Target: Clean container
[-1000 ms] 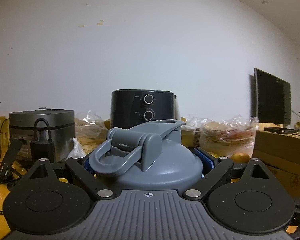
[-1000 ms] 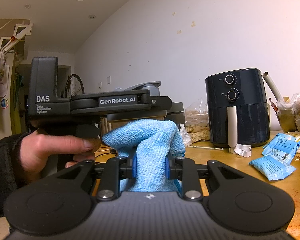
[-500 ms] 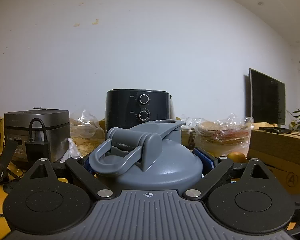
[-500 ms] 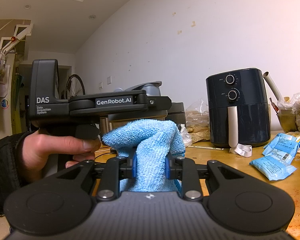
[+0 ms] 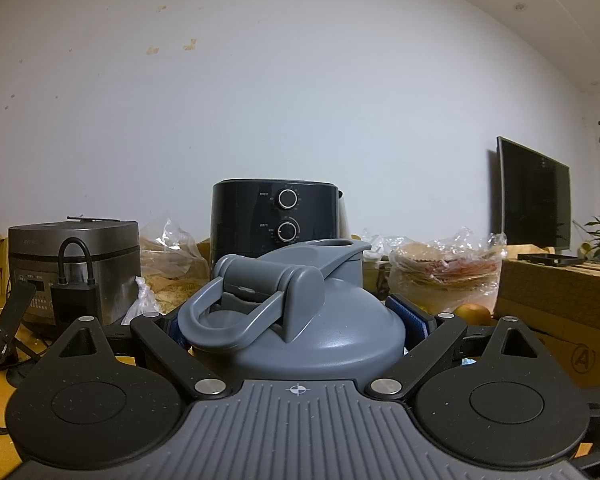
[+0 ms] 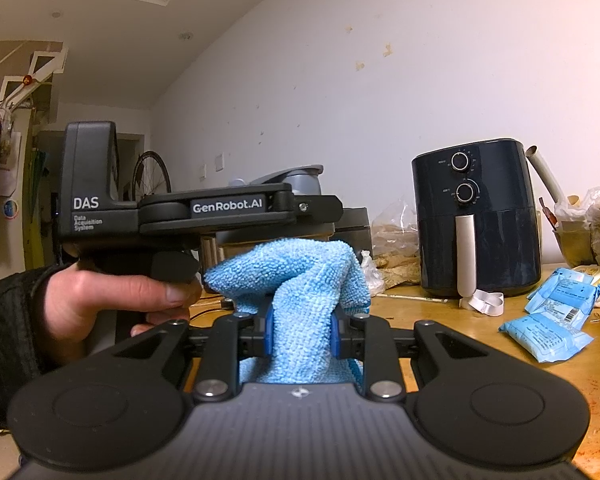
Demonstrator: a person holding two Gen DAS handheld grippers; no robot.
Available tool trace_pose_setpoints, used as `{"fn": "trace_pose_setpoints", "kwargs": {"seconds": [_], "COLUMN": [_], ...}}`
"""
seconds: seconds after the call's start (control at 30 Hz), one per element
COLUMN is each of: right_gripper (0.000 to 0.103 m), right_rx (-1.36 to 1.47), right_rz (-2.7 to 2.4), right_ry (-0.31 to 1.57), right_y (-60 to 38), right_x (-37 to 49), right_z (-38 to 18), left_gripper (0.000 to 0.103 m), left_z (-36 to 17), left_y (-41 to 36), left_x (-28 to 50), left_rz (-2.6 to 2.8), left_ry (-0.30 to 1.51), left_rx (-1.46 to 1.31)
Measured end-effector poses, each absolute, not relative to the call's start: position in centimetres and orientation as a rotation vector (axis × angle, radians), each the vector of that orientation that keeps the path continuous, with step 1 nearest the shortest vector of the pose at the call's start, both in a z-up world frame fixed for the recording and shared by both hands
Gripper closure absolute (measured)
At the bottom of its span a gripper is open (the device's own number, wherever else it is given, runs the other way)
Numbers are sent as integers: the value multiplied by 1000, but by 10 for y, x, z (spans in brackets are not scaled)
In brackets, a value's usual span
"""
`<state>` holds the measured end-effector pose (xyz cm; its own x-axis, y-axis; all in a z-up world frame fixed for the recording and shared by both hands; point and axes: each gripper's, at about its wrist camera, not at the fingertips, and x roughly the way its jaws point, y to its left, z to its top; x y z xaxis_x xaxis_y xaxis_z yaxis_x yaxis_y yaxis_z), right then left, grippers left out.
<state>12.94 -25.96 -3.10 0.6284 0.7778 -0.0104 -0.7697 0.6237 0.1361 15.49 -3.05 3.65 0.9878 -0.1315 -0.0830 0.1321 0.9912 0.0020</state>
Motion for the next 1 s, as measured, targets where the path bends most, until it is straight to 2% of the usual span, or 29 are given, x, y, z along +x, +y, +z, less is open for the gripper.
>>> {"fn": "trace_pose_setpoints", "kwargs": {"seconds": [1.0], "right_gripper": [78], "right_rx": [127], "right_rz": [874], "right_ry": [61], "right_y": [-261], "right_x": [128], "right_z": [-31], "left_gripper": [8], "left_z": [35], "left_y": [-30], "left_x": [156], "left_rz": [-129], "left_ry": [82], "left_rx": [-2]}}
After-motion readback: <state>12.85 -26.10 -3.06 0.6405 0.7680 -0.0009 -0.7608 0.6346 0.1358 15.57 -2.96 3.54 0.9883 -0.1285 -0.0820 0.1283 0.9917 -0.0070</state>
